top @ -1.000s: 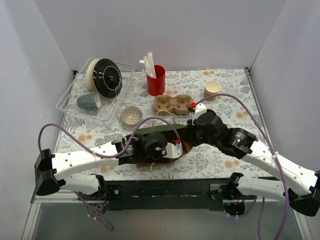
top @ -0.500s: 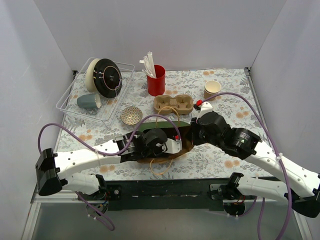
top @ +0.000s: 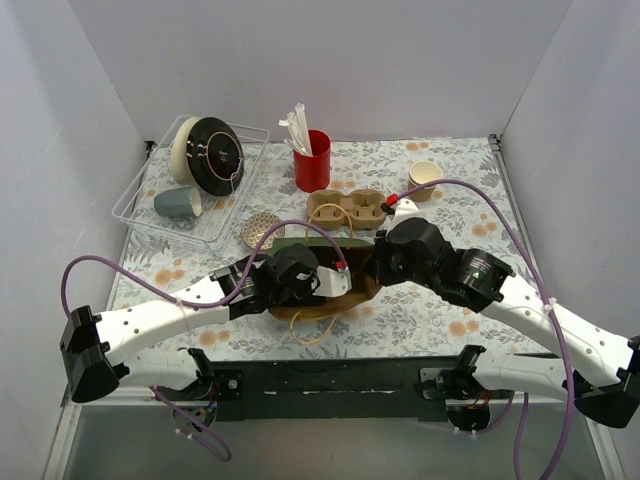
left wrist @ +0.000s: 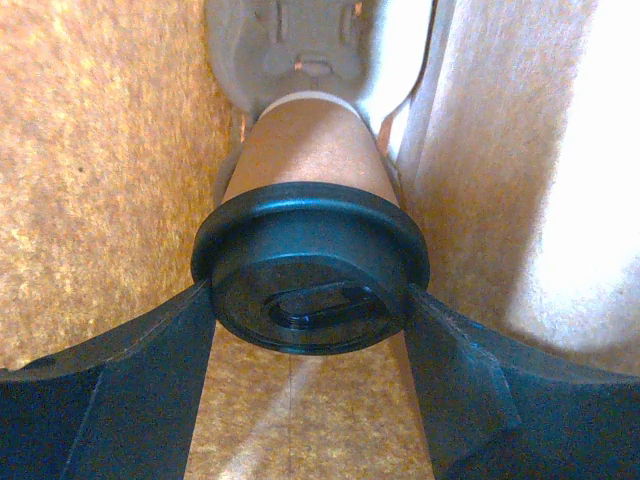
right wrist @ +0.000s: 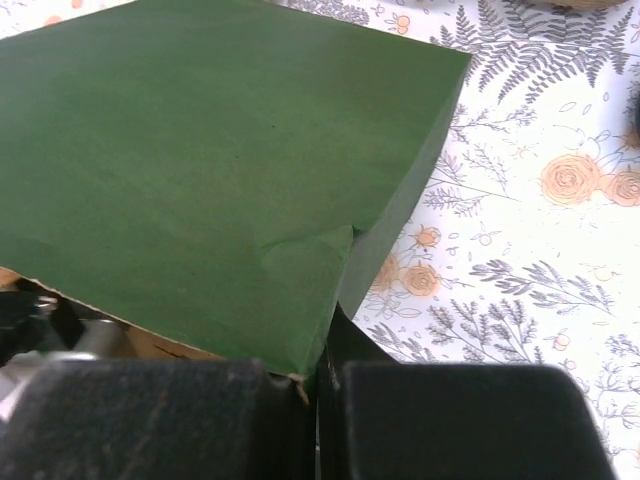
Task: Pack the takeout coffee
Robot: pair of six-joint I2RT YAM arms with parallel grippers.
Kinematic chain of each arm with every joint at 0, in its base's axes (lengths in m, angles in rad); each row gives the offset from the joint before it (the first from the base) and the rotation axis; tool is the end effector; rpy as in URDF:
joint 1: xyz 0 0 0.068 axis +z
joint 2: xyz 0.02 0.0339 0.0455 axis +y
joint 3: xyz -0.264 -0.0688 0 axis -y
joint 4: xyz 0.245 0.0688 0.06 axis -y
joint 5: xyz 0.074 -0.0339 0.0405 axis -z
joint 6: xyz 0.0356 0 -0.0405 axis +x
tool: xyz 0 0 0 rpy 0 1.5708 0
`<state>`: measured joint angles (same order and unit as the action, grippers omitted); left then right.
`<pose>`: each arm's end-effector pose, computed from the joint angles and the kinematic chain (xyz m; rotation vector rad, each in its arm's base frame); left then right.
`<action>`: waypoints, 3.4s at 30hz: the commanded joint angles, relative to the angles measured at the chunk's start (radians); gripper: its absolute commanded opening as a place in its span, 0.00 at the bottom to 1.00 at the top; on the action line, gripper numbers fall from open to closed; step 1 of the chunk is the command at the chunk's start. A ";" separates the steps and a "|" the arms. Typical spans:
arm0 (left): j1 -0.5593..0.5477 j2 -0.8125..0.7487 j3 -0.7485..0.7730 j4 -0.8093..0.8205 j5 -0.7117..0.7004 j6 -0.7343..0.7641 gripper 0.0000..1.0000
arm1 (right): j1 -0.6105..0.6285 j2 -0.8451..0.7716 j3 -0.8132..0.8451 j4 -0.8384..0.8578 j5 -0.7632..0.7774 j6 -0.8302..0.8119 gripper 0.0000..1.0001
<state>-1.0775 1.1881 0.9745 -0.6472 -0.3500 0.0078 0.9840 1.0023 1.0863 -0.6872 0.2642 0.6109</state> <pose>0.1261 -0.2088 0.2836 1.0864 2.1011 -0.0869 0.1219 0.1666 0.3548 -0.2588 2.2045 0.6270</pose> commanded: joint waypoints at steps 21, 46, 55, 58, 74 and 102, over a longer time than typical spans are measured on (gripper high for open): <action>0.028 0.007 0.153 -0.044 -0.099 0.012 0.00 | 0.024 0.036 0.055 -0.041 0.058 0.069 0.01; 0.010 0.042 0.148 -0.197 0.019 0.053 0.00 | 0.039 0.041 -0.031 0.156 0.182 -0.074 0.01; 0.014 0.080 0.190 -0.224 -0.022 0.075 0.00 | 0.038 0.102 0.030 0.106 0.156 -0.050 0.01; 0.014 0.087 0.184 -0.258 -0.049 0.084 0.00 | 0.038 0.111 0.041 0.091 0.156 -0.039 0.01; 0.016 0.146 0.173 -0.215 -0.199 0.156 0.00 | 0.039 0.124 0.053 0.052 0.112 -0.025 0.01; 0.060 0.174 0.153 -0.164 -0.021 0.104 0.00 | 0.038 0.078 -0.014 0.209 0.020 -0.161 0.01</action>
<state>-1.0260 1.3544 1.0622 -0.7769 -0.4545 0.1547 1.0168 1.1065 1.0840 -0.5541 0.2989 0.4786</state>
